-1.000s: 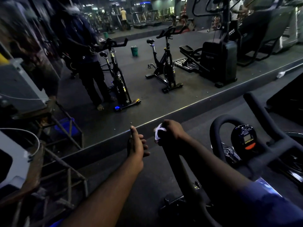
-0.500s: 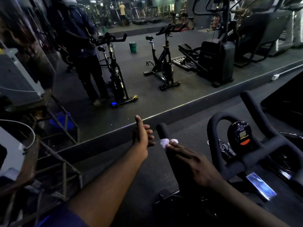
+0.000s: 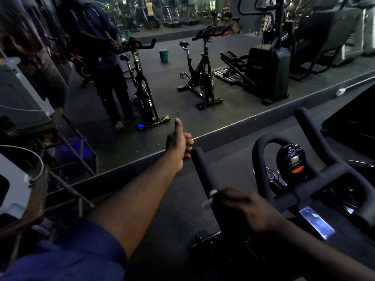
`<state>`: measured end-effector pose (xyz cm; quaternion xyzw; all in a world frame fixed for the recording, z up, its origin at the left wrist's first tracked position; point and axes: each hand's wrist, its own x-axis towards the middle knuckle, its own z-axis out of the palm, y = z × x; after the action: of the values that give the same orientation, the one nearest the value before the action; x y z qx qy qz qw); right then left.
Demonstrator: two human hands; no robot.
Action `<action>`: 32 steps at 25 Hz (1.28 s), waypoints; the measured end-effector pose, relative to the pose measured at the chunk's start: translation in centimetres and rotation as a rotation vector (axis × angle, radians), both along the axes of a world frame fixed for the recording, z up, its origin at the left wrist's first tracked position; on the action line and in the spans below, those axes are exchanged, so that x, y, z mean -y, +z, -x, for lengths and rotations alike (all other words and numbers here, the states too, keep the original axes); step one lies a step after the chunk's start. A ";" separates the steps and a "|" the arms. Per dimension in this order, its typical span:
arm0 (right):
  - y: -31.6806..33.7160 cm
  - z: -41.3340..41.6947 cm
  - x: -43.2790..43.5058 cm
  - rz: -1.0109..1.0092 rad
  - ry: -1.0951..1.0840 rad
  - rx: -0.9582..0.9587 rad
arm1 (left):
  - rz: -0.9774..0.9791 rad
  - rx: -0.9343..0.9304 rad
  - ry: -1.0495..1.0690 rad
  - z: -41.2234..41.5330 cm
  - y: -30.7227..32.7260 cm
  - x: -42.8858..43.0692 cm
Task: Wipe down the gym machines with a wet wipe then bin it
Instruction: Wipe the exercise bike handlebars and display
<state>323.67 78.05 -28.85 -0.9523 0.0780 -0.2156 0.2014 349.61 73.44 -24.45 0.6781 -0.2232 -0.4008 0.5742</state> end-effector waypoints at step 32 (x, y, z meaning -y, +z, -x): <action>-2.9 -3.4 -0.6 0.300 -0.212 0.074 | -0.545 0.335 -0.613 1.3 -0.8 3.3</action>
<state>327.11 78.65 -31.72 -0.9496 0.1375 -0.2795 0.0360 348.29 70.13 -25.29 0.7627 -0.3903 -0.4814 0.1848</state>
